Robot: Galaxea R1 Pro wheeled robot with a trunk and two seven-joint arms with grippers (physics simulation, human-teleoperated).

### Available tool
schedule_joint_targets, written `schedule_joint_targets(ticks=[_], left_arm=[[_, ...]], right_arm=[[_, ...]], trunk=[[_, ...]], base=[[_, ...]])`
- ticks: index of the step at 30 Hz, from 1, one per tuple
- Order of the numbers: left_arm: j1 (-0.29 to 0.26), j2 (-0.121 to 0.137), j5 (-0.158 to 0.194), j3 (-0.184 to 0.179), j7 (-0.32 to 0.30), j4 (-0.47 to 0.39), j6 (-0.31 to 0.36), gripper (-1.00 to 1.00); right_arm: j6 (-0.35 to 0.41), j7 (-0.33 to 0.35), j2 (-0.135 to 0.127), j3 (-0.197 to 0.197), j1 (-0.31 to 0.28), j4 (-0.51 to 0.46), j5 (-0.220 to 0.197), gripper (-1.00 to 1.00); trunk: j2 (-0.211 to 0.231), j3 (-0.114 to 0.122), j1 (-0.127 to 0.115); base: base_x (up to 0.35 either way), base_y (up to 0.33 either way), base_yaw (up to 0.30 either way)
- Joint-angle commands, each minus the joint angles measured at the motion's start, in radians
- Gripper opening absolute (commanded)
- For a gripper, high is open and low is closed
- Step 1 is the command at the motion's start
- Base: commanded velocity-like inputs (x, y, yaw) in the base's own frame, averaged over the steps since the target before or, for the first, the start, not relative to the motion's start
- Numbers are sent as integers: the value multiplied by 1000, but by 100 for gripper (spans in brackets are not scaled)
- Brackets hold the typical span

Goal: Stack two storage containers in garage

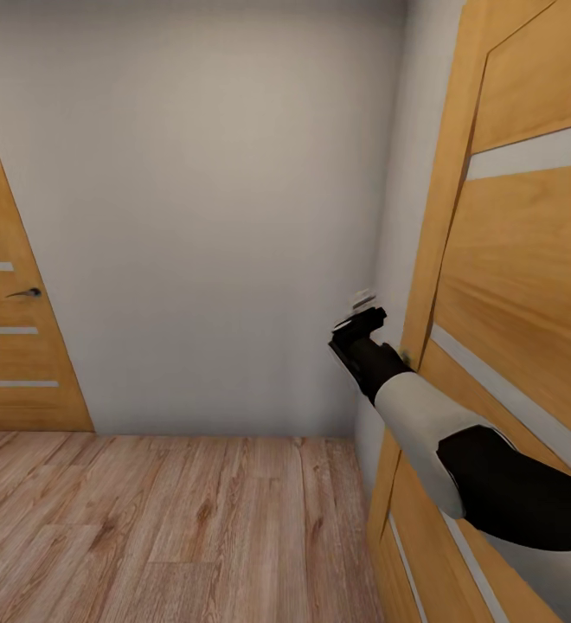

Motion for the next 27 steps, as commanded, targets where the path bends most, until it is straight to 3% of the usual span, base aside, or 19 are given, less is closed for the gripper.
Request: schedule_joint_targets(ticks=[1, 3, 5, 7, 10, 12, 16, 18, 22, 27], left_arm=[[0, 0, 2, 3, 1, 0, -2, 100], [1, 0, 2, 3, 1, -1, -2, 100], [0, 0, 2, 3, 1, -1, -2, 100], [0, 0, 2, 3, 1, 0, -2, 100], [0, 0, 2, 3, 1, 0, -2, 100], [0, 0, 2, 3, 1, 0, -2, 100], [0, 0, 2, 3, 1, -1, -2, 100], [0, 0, 2, 3, 1, 0, -2, 100], [0, 0, 2, 3, 1, -1, -2, 100], [0, 0, 2, 3, 1, 0, -2, 100]], right_arm=[[5, 1, 0, 3, 0, 4, 5, 100], [-1, 14, 0, 2, 2, 29, -9, 100], [-21, 44, 0, 2, 3, 69, -52, 100], [-70, 108, 0, 2, 4, 127, -145, 100], [-112, 199, 0, 3, 4, 177, -234, 100], [-134, 325, 0, 2, 4, 227, -288, 100], [-149, 511, 0, 2, 4, 286, -320, 100], [-151, 565, 0, 1, 4, 301, -333, 100], [-161, 618, 0, 0, 6, 313, -376, 100], [-180, 638, 0, -1, 7, 321, -398, 100]], trunk=[[-1, 0, 0], [-1, 0, 0], [-1, 0, 0], [-1, 0, 0], [-1, 0, 0], [-1, 0, 0], [-1, 0, 0], [-1, 0, 0], [-1, 0, 0], [-1, 0, 0]], base=[[0, 0, 0], [0, 0, 0], [0, 0, 0], [0, 0, 0], [0, 0, 0], [0, 0, 0], [0, 0, 0], [0, 0, 0], [0, 0, 0], [0, 0, 0]])
